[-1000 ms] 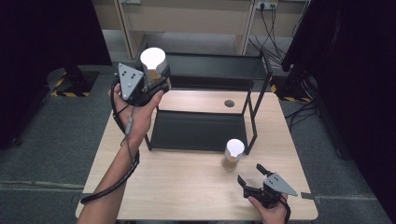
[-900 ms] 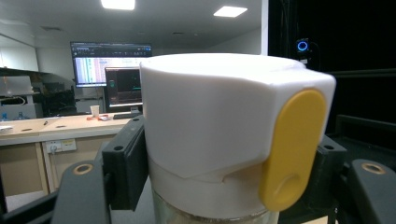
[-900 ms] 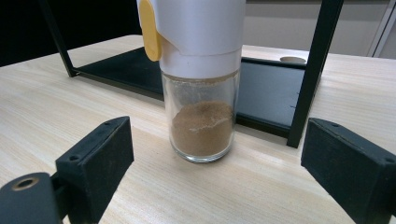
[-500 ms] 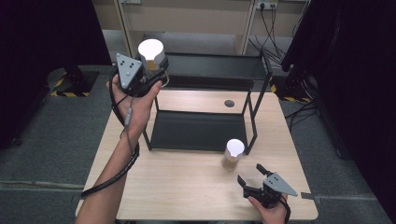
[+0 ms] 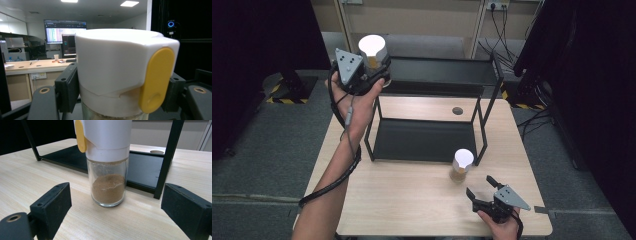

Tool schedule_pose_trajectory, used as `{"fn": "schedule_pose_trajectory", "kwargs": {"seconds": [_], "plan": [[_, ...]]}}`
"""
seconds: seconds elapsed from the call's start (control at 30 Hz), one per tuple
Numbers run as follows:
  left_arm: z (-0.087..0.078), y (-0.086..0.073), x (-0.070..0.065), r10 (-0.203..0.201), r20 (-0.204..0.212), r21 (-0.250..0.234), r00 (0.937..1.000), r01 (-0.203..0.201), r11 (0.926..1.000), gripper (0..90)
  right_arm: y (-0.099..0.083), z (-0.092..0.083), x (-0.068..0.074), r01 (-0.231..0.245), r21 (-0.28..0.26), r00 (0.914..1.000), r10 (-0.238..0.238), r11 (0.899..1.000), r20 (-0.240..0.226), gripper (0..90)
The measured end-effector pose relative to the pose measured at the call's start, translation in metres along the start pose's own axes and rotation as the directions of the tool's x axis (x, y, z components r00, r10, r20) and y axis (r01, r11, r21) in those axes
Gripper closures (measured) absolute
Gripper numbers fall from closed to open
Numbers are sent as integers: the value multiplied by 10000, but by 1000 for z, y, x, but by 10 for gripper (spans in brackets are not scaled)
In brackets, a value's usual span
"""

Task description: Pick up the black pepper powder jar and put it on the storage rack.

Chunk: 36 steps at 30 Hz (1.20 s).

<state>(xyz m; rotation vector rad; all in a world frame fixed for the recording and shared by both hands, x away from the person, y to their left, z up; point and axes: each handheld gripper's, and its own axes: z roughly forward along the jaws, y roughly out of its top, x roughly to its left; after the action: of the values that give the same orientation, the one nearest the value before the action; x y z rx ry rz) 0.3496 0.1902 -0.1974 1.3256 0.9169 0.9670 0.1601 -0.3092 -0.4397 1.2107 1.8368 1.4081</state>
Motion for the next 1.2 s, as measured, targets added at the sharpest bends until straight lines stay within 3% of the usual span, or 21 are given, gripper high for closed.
{"fn": "schedule_pose_trajectory", "kwargs": {"seconds": [0.5, 0.9, 1.03, 1.13, 1.2], "plan": [[25, 11, 2, 163, -457, 409, 9988, -145, 9991, 306, 0, 0, 0, 45, -19, 10000, -45, 10000, -15, 95], [49, 15, 7, 150, -554, 821, 9984, -104, 9966, 306, 0, 0, -1, 39, -24, 10000, -39, 10000, -37, 95], [56, 16, 10, -198, -711, 977, 9973, 268, 9949, 306, 0, 0, -1, 30, -21, 10000, -30, 10000, -43, 95], [60, 17, 8, 271, -768, 1103, 9967, -185, 9937, 306, 0, 0, -1, 43, -9, 10000, -43, 10000, -52, 95], [62, 18, 8, 84, -771, 1138, 9970, 4, 9935, 306, -1, 0, -1, 52, -32, 10000, -52, 10000, -50, 95]]}}
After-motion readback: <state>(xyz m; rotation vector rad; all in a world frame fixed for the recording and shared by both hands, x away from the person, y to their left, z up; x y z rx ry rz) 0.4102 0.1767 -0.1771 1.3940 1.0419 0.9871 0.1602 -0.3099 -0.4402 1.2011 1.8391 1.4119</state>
